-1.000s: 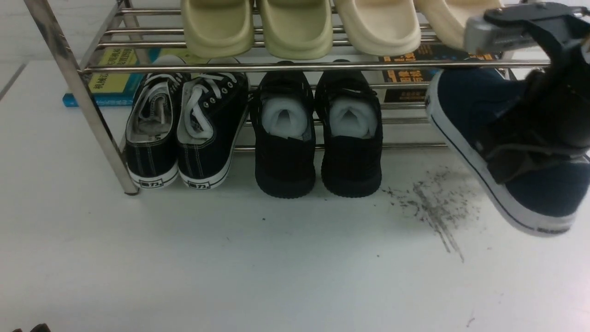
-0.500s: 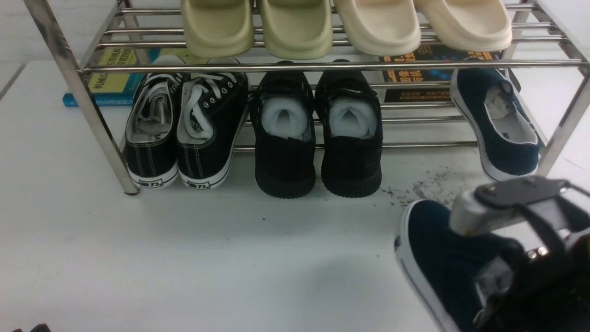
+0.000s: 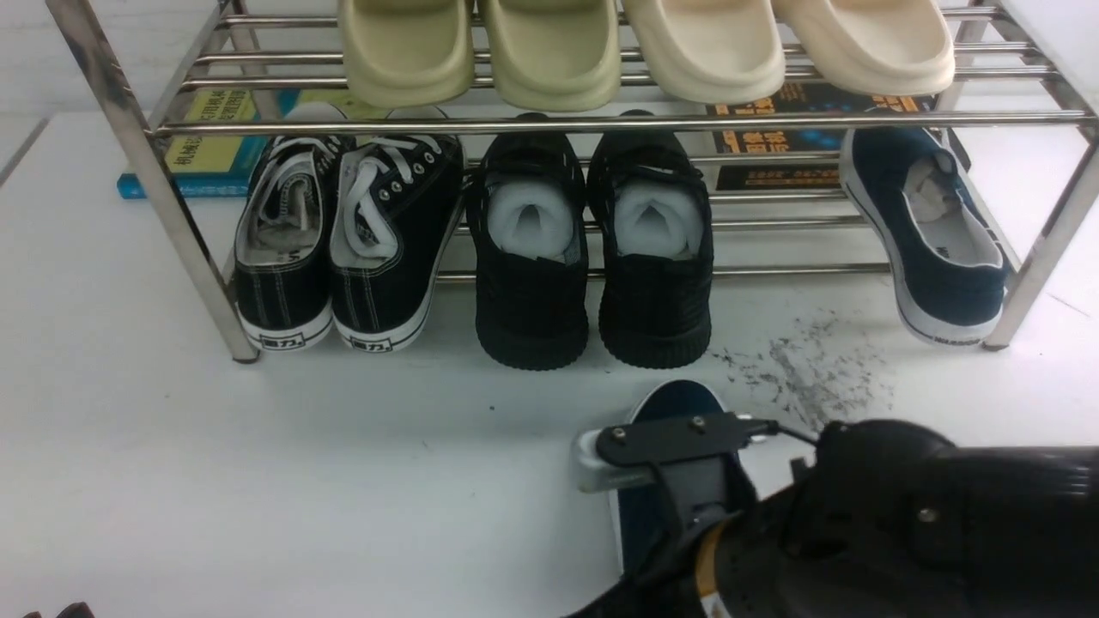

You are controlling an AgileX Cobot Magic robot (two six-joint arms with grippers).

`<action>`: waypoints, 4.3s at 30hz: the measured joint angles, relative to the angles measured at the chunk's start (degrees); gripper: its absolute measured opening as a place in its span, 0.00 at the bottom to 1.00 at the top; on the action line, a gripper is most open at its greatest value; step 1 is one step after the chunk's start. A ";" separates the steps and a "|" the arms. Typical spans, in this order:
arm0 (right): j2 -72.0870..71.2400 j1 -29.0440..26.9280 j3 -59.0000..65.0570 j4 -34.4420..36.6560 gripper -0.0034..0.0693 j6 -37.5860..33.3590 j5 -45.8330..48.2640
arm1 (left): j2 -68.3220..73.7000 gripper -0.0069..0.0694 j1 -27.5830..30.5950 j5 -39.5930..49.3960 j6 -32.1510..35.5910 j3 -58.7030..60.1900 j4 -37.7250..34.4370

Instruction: Take the shoes off the shelf with your hand on the white table.

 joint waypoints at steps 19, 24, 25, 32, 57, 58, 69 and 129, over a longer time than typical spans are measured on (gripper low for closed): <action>5.90 1.10 -10.95 -1.05 0.10 -1.54 1.31 | 0.00 0.41 0.00 0.00 0.00 0.00 0.00; 7.97 3.50 -10.95 -1.29 0.10 -1.54 0.99 | 0.00 0.41 0.00 0.00 0.00 0.00 0.00; 8.88 3.73 -10.95 -1.51 0.10 -1.54 0.24 | 0.00 0.41 0.00 0.00 0.00 0.00 0.00; 11.39 4.06 -11.00 -1.51 0.12 -0.09 -3.07 | 0.00 0.41 0.00 0.00 0.00 0.00 0.00; -0.44 4.16 -25.03 -1.89 0.84 -13.63 30.15 | 0.00 0.41 0.00 0.00 0.00 0.00 0.00; -0.86 4.16 -25.83 -1.89 0.81 -15.24 31.66 | 0.00 0.41 0.00 0.00 0.00 0.00 0.00; -10.50 -6.86 -33.29 -12.16 0.03 -26.68 44.53 | 0.00 0.41 0.00 0.00 0.00 0.00 0.00; 13.47 -39.11 -33.29 -21.08 0.08 -24.70 26.59 | 0.00 0.41 0.00 0.00 0.00 0.00 0.00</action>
